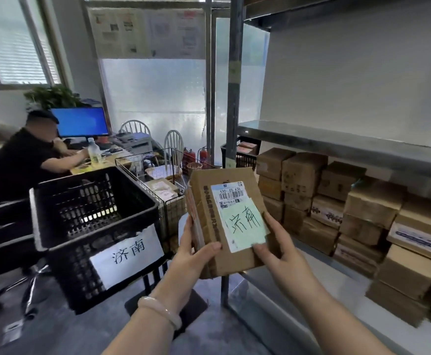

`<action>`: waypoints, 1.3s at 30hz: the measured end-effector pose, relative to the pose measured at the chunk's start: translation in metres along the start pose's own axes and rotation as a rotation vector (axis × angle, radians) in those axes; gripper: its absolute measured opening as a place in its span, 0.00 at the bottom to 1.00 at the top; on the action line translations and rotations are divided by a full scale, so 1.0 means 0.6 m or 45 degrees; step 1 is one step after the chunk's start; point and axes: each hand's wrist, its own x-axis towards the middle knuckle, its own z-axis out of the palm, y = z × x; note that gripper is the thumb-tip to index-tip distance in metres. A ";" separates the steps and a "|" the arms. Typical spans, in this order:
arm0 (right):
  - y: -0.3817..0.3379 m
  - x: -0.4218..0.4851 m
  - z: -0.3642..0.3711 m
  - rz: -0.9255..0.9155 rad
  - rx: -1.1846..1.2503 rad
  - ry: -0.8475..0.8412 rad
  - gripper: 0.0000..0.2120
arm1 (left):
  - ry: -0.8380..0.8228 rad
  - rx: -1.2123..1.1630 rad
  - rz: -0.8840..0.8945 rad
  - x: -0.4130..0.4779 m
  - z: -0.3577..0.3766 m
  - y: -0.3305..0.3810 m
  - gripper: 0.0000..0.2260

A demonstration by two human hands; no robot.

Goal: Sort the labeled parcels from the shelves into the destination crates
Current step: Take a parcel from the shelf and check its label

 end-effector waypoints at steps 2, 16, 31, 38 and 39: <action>0.005 0.028 0.036 0.009 0.052 -0.039 0.28 | 0.118 0.029 0.004 0.016 -0.028 0.006 0.42; -0.020 0.335 0.298 -0.279 0.170 -0.439 0.29 | 0.710 0.483 0.290 0.186 -0.242 0.066 0.31; -0.032 0.559 0.510 -0.418 -0.048 -0.867 0.36 | 1.045 0.853 0.233 0.333 -0.438 0.074 0.30; -0.044 0.613 0.607 -0.493 -0.281 -0.914 0.39 | 1.090 0.739 0.117 0.384 -0.555 0.068 0.29; -0.045 0.622 0.619 -0.493 -0.308 -0.914 0.39 | 1.082 0.734 0.099 0.393 -0.574 0.067 0.29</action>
